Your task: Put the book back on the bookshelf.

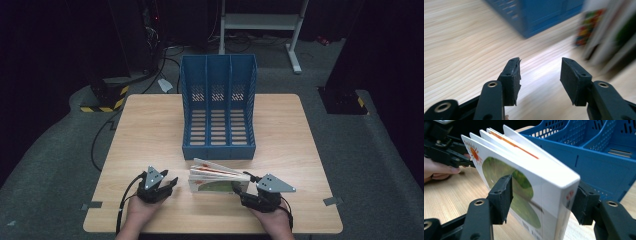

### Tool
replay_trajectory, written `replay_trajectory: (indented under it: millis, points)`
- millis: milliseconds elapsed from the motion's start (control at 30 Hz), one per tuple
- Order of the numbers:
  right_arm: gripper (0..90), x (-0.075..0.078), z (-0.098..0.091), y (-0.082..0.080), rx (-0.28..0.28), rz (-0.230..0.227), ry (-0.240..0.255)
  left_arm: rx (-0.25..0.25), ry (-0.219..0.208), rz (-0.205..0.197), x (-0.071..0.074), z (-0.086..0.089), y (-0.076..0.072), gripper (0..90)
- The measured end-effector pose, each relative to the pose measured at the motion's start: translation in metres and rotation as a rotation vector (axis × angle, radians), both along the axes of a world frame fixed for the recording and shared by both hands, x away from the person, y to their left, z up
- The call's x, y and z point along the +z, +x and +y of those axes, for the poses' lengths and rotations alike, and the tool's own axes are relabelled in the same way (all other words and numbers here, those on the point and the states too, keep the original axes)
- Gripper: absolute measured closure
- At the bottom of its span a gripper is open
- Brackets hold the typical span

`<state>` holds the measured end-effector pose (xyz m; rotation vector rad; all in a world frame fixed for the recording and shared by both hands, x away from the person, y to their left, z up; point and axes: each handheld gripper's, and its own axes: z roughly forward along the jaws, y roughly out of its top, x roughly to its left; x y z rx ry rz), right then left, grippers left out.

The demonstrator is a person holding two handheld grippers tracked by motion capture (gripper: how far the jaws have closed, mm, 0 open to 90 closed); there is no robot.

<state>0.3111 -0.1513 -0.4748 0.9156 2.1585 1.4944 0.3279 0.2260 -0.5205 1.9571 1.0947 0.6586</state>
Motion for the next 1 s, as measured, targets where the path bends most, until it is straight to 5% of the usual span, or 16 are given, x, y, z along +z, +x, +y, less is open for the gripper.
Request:
replay_trajectory:
  millis: [233, 267, 733, 1000]
  points:
    - [37.1, 0.011, 0.007, 0.009, 0.028, 0.012, -0.025, 0.101, -0.003, 0.05, -0.005, 0.021, 0.007, 46.6]
    - [37.0, 0.012, 0.009, 0.011, 0.036, 0.016, -0.037, 0.118, -0.029, 0.058, -0.005, 0.024, 0.008, 46.1]
    - [52.7, 0.008, 0.011, 0.009, 0.03, -0.009, -0.004, 0.107, -0.006, 0.12, -0.007, 0.023, 0.015, 43.7]
    - [68.8, 0.01, 0.004, 0.007, 0.067, 0.035, 0.035, 0.108, -0.009, 0.124, -0.007, 0.023, 0.015, 43.8]
